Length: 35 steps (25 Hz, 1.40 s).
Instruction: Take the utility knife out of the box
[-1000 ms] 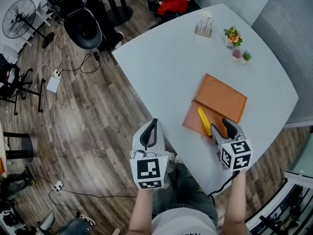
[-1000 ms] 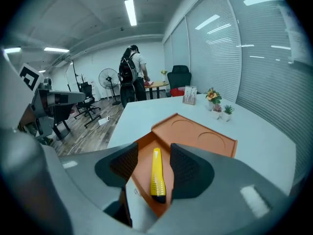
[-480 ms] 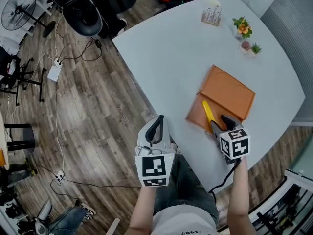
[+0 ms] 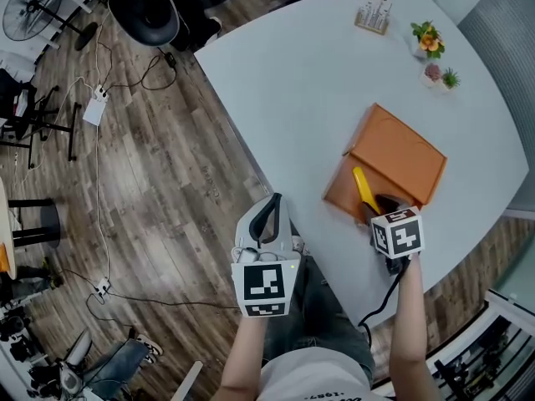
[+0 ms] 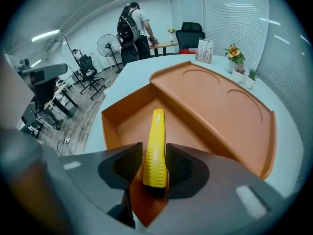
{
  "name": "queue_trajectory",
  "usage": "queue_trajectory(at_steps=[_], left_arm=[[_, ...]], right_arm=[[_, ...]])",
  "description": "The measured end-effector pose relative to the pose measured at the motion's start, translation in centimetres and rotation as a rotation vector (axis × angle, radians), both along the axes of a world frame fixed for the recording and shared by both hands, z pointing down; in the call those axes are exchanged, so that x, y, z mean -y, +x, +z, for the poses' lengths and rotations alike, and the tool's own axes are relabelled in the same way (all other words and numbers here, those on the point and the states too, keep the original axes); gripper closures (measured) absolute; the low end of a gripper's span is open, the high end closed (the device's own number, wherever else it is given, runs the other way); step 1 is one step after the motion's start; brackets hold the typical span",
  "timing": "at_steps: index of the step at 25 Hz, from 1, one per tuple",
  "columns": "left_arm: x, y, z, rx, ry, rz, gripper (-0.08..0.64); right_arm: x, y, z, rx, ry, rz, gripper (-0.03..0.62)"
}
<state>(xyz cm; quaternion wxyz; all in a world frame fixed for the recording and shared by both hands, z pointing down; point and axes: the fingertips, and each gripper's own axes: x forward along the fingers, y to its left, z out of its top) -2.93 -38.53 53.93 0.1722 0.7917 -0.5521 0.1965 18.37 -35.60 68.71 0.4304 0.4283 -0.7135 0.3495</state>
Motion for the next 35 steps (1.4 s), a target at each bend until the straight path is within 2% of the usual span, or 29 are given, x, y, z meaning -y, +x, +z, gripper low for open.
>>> queue_trajectory(at_steps=[12,21,27,32,35], left_arm=[[-0.3,-0.8,1.5,-0.004,-0.042,-0.008,0.560],[0.0,-1.5,1.8,0.000,-0.046,-0.020,0.560],[-0.5,-1.9,2.0,-0.007,-0.053,-0.032,0.560],[-0.8,-2.0,1.2,-0.014,-0.041,-0.041,0.560],[-0.9,-2.2,0.6,-0.018,-0.026,-0.048,0.560]], right_arm=[[0.6,-0.6,1.5,-0.059,-0.061,-0.018,0.421],[0.7,-0.4,1.9,-0.182,-0.114,-0.047,0.430],[0.9,-0.2,1.8,-0.159,-0.127,-0.035,0.437],[1.1,0.2,1.6,-0.100,-0.104,0.024,0.439],[1.5,0.3,0.5,-0.076,-0.059,0.051,0.439]])
